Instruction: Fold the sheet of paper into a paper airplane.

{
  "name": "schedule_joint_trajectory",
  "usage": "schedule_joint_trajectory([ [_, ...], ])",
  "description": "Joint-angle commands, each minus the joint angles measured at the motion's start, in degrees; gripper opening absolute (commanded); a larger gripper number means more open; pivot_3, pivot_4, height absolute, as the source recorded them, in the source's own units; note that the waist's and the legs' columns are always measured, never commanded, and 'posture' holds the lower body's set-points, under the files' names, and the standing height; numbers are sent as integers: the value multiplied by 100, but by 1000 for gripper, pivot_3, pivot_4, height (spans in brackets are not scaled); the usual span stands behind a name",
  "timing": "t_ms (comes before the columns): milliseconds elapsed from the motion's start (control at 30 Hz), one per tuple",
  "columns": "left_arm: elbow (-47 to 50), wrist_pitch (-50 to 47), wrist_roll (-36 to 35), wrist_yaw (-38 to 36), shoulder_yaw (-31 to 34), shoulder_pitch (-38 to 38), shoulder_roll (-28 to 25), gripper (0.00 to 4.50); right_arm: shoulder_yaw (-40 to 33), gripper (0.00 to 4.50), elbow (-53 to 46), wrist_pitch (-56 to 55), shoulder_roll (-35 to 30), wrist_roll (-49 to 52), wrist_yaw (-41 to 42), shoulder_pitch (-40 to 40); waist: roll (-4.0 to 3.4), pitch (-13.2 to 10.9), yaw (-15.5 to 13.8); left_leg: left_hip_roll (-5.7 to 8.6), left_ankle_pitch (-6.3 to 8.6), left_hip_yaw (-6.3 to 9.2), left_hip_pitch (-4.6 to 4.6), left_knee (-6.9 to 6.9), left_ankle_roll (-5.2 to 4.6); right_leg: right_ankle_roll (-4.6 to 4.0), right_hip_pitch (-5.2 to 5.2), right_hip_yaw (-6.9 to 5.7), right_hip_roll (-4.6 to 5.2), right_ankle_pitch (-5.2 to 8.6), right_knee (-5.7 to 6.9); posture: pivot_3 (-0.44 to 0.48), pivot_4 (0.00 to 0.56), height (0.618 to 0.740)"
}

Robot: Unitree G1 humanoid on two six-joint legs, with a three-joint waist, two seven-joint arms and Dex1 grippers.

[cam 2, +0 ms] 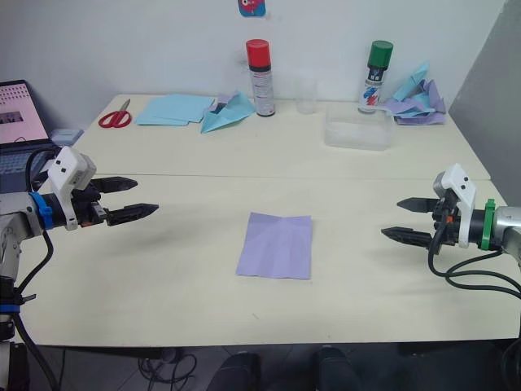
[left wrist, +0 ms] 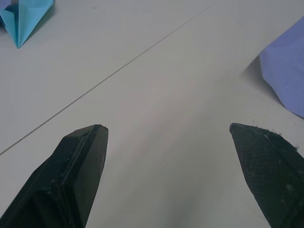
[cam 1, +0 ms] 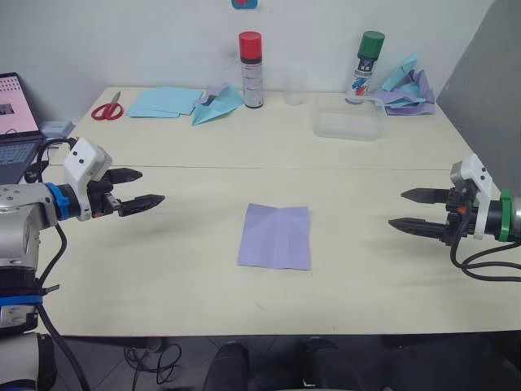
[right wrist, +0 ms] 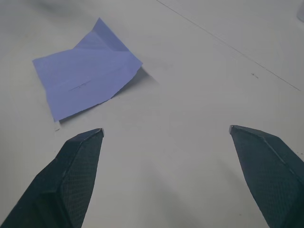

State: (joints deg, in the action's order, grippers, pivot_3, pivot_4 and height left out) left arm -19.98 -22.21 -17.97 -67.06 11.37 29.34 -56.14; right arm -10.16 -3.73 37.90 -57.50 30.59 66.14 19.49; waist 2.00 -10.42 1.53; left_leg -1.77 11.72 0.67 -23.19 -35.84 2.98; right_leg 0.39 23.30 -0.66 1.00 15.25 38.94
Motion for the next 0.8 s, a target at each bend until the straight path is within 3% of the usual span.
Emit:
schedule_joint_trajectory([
  [33,282,-77,-153,-44,125,49,-88,4500,-199,4439,-205,-15,-27,110,-31,37,0,0,0,0,0,0,0,0,0,0,0,0,0,0,0,0,150,740],
  [267,1175,-502,-655,88,177,-133,276,4500,-37,4439,-431,23,429,80,-476,134,0,0,2,0,0,1,0,-2,0,0,-1,0,0,0,1,0,150,740],
  [300,1367,-511,-697,210,138,-175,427,4313,16,4478,-459,17,590,40,-655,207,1,1,6,0,0,0,0,-3,0,0,-2,2,0,0,1,0,150,740],
  [367,1770,-681,-860,465,70,-215,779,3900,96,4500,-552,40,876,-10,-951,297,1,1,2,1,0,0,2,-7,0,3,-5,4,0,-2,4,0,150,740],
  [533,2391,-875,-915,1128,-275,-314,1656,2348,219,4500,-812,173,1268,27,-1329,274,1,1,-6,4,0,4,-2,-13,0,5,-6,3,0,-3,4,0,150,740],
  [767,2471,-690,-530,1756,-995,-752,2589,43,471,4500,-1133,163,1684,-106,-1830,189,1,1,2,4,0,5,-2,-17,0,11,-8,7,-3,-8,4,0,150,740],
  [800,2442,-654,-418,1818,-1166,-810,2671,12,589,4500,-1136,89,1755,-236,-1938,163,1,1,1,4,0,6,-1,-16,0,11,-8,7,-4,-7,4,0,150,740],
])
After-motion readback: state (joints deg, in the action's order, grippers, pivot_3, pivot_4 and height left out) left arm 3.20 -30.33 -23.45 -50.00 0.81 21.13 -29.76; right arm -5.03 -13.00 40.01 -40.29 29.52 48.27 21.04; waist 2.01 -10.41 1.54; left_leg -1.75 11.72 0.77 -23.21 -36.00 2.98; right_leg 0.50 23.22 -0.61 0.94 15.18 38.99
